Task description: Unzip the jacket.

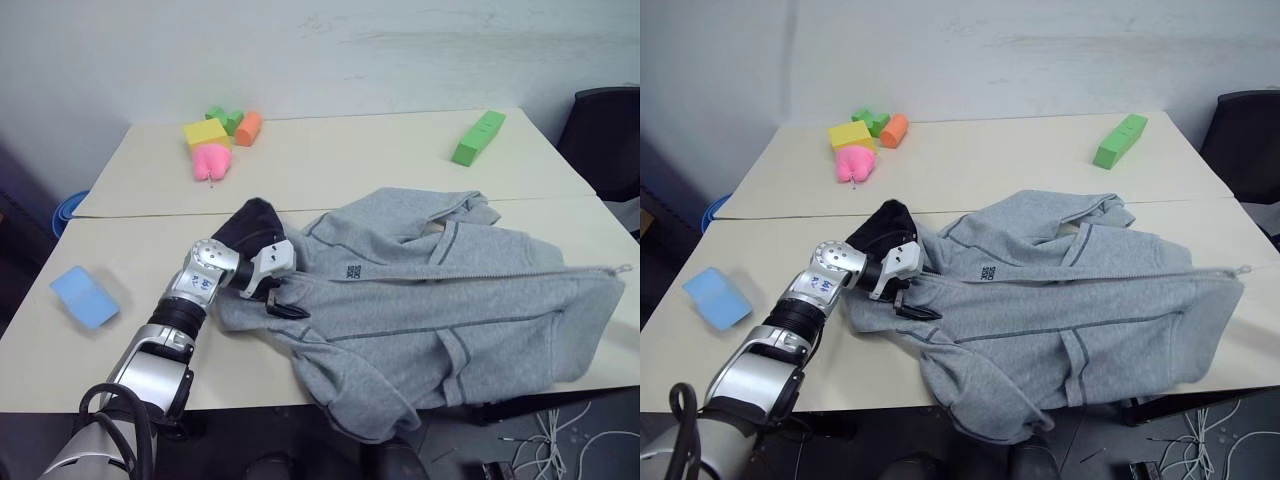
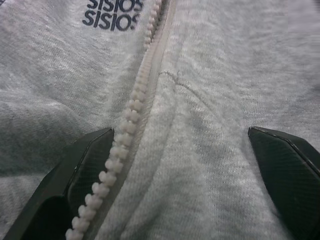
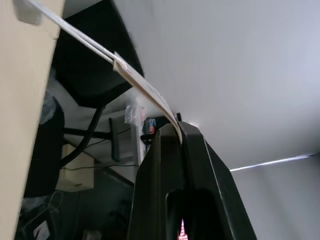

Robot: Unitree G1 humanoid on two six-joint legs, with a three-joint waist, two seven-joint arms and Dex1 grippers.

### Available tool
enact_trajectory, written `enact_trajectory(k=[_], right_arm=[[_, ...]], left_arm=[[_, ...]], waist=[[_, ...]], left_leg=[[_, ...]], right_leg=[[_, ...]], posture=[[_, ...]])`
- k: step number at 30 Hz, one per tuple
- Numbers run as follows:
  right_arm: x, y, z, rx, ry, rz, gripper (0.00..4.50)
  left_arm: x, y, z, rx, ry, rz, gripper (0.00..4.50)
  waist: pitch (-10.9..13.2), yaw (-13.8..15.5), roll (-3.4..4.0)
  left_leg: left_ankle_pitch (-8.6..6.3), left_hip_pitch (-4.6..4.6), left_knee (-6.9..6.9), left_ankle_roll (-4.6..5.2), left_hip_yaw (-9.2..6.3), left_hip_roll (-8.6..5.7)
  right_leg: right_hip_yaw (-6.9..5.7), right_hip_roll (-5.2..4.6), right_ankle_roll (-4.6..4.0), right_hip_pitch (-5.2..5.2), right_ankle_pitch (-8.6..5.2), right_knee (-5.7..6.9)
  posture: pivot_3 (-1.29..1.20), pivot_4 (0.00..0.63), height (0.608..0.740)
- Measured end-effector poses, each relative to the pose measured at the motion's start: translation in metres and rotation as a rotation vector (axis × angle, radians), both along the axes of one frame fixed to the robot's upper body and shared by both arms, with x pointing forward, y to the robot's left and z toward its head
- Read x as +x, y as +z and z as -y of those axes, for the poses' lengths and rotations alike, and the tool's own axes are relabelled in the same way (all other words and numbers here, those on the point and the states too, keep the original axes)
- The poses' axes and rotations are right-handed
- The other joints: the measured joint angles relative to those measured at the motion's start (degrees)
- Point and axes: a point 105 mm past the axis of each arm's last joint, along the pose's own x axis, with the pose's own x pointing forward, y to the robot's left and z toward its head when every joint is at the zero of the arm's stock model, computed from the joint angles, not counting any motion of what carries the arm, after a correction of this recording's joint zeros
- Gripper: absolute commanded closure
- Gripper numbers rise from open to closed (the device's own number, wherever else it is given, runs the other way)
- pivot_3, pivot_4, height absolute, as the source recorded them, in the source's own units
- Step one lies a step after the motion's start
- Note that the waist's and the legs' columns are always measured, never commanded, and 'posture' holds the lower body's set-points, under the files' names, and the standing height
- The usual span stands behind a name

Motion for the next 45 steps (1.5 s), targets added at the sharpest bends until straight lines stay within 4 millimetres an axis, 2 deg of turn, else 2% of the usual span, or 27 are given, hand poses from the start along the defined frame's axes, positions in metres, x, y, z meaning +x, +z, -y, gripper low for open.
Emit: enact_trajectory(k=[5,7,9,13,17,20,21,23,25,27,29,33,36,42,44,45], right_arm=[[0.006,0.015,0.002,0.025,0.007,0.118,4.49],[0.011,0.028,0.001,0.09,0.025,0.221,4.49],[0.016,0.033,0.001,0.173,0.049,0.269,4.49],[0.024,0.022,0.001,0.374,0.093,0.318,4.49],[0.025,0.017,-0.001,0.373,0.103,0.273,4.49],[0.027,-0.006,0.002,0.473,0.076,0.156,4.49],[0.025,-0.005,0.001,0.424,0.074,0.149,4.49],[0.025,0.009,-0.011,0.282,0.122,0.167,4.49],[0.028,0.015,-0.017,0.277,0.157,0.148,4.49],[0.03,0.011,-0.019,0.297,0.167,0.114,4.49],[0.028,0.005,-0.013,0.325,0.126,0.099,4.49],[0.024,0.01,-0.009,0.254,0.071,0.133,4.49],[0.02,0.032,-0.014,0.081,0.043,0.226,4.49],[0.021,0.081,-0.031,-0.079,0.126,0.359,4.49],[0.031,0.085,-0.042,-0.067,0.211,0.341,4.49],[0.038,0.081,-0.045,-0.047,0.242,0.301,4.49]], left_arm=[[-0.001,0.0,0.0,-0.001,-0.001,0.009,0.0],[-0.001,-0.001,0.001,0.001,0.0,0.015,0.0],[-0.001,-0.001,0.002,0.003,-0.004,0.023,0.0],[-0.002,-0.002,0.002,0.004,-0.008,0.03,0.0],[-0.002,-0.004,-0.002,0.011,-0.005,0.033,0.0],[-0.003,-0.005,-0.006,0.021,-0.007,0.045,0.0],[-0.003,-0.005,-0.006,0.021,-0.01,0.051,0.0],[-0.004,-0.007,-0.009,0.026,-0.008,0.053,0.0],[-0.003,-0.007,-0.011,0.03,-0.004,0.054,0.0],[-0.003,-0.009,-0.012,0.031,-0.002,0.052,0.0],[-0.003,-0.009,-0.013,0.031,-0.004,0.058,0.0],[-0.003,-0.009,-0.013,0.031,-0.006,0.063,0.0],[-0.003,-0.009,-0.013,0.031,-0.011,0.068,0.0],[-0.004,-0.009,-0.015,0.036,-0.015,0.07,0.0],[-0.004,-0.01,-0.017,0.05,-0.018,0.07,0.0],[-0.004,-0.01,-0.018,0.056,-0.021,0.069,0.0]], waist=[[0.0,0.2,0.03],[-0.1,0.2,0.14],[-0.1,0.4,0.14],[-0.1,0.6,0.11],[-0.2,0.4,0.35],[-0.3,0.2,0.15],[-0.4,0.2,0.21],[-0.6,-0.1,0.53],[-0.6,-0.3,0.48],[-0.8,-0.3,0.2],[-0.8,-0.4,0.16],[-0.9,-0.5,0.29],[-0.9,-0.4,0.38],[-0.9,-0.7,0.37],[-0.9,-1.0,0.27],[-1.0,-1.0,0.12]], left_leg=[[-0.02,0.21,-0.03,-0.06,0.04,0.03],[-0.02,0.21,-0.03,-0.06,0.06,0.03],[-0.03,0.21,-0.03,-0.07,0.05,0.08],[-0.06,0.21,-0.04,-0.07,0.03,0.12],[-0.06,0.23,-0.2,-0.09,0.07,0.13],[0.0,0.28,-0.58,-0.15,0.13,0.13],[0.04,0.31,-0.74,-0.19,0.19,0.1],[0.08,0.47,-0.96,-0.28,0.33,0.08],[0.16,0.52,-1.03,-0.42,0.33,0.15],[0.19,0.55,-1.05,-0.49,0.28,0.2],[0.19,0.54,-1.05,-0.49,0.27,0.19],[0.19,0.54,-1.11,-0.54,0.24,0.21],[0.09,0.54,-1.16,-0.77,0.25,0.19],[0.13,0.57,-1.26,-0.82,0.25,0.2],[0.32,0.68,-1.43,-0.72,0.25,0.2],[0.39,0.79,-1.58,-0.76,0.25,0.19]], right_leg=[[0.06,0.01,-0.01,-0.01,-0.02,0.0],[0.1,0.01,-0.01,-0.03,-0.02,0.0],[0.07,0.03,-0.02,-0.04,-0.02,-0.01],[0.07,0.03,-0.03,-0.04,-0.03,-0.03],[0.09,0.03,-0.1,-0.06,-0.06,-0.04],[0.15,0.03,-0.13,0.01,-0.08,-0.08],[0.18,0.02,-0.14,-0.03,-0.08,-0.11],[0.28,0.04,-0.15,-0.05,-0.12,-0.12],[0.28,0.13,-0.18,-0.04,-0.14,-0.09],[0.22,0.16,-0.28,-0.03,-0.19,-0.02],[0.24,0.15,-0.28,-0.04,-0.19,-0.02],[0.22,0.12,-0.41,-0.09,-0.26,0.0],[0.23,0.12,-0.44,-0.12,-0.28,0.0],[0.21,0.13,-0.48,-0.12,-0.31,-0.03],[0.21,0.14,-0.49,-0.05,-0.32,-0.04],[0.21,0.14,-0.52,-0.02,-0.34,-0.06]], posture=[[0.0,0.15,0.74],[0.0,0.15,0.74],[0.0,0.15,0.74],[0.0,0.15,0.74],[0.0,0.15,0.74],[0.0,0.15,0.74],[0.0,0.15,0.74],[0.0,0.15,0.74],[0.0,0.15,0.74],[0.0,0.15,0.74],[0.0,0.15,0.74],[0.0,0.15,0.74],[0.0,0.15,0.74],[0.0,0.15,0.74],[0.0,0.15,0.74],[0.0,0.15,0.74]])
